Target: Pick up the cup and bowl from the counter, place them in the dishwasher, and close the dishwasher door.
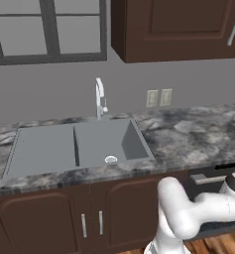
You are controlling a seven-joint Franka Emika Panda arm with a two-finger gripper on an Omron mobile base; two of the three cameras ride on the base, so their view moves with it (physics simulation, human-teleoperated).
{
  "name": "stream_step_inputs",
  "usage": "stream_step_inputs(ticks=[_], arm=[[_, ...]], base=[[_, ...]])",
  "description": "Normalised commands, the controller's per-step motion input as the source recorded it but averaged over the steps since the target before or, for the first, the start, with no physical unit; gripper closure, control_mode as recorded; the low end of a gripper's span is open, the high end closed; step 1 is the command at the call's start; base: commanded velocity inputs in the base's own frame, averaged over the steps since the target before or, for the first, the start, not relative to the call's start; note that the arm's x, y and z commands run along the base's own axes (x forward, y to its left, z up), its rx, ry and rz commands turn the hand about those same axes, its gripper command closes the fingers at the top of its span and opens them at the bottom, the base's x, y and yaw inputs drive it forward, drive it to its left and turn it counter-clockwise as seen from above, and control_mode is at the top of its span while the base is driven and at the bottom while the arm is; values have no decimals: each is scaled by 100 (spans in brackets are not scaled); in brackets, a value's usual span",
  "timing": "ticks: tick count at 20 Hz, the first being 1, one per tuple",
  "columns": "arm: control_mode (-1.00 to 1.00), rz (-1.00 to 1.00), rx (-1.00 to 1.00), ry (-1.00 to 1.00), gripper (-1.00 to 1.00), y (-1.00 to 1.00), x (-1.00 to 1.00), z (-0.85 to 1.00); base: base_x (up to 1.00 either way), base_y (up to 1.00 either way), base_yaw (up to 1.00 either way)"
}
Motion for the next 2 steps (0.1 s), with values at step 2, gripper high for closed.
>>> stream_step_inputs(ticks=[2], arm=[[-100,0,0,0,-100,-1,62,-100]], base=[[0,0,0]])
